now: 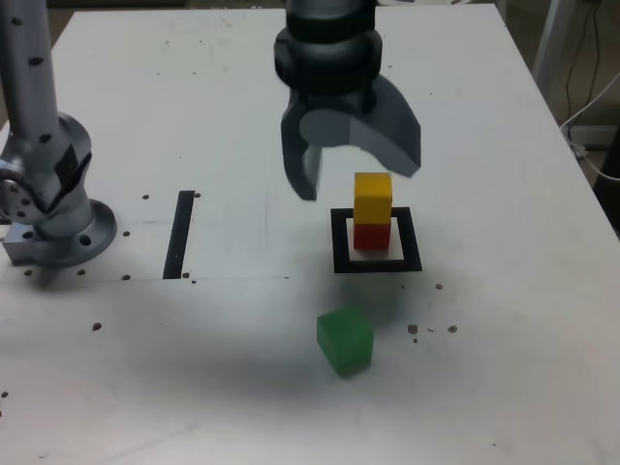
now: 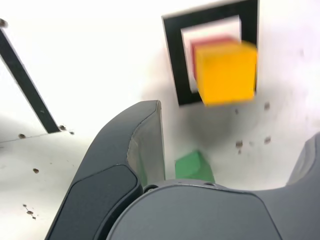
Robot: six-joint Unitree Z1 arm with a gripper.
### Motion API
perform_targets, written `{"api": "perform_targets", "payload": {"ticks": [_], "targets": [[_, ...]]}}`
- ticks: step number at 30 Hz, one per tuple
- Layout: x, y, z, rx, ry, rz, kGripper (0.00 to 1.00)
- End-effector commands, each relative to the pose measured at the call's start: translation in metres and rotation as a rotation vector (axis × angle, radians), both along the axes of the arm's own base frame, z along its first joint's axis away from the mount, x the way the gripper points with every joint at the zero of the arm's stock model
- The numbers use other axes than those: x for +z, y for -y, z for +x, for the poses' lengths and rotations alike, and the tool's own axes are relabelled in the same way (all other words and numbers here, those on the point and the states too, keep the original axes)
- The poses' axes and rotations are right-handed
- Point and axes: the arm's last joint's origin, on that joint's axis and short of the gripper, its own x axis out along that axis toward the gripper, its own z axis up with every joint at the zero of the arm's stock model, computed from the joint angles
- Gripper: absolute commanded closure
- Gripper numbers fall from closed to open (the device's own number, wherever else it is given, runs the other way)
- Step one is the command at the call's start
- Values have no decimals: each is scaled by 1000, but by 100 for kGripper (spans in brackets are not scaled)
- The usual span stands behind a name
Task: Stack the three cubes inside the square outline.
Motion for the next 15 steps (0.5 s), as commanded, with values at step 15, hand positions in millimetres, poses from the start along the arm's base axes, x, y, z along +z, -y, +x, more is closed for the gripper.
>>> {"api": "perform_targets", "payload": {"ticks": [15], "targets": [[-25, 68, -22, -419, 27, 71, 1]]}}
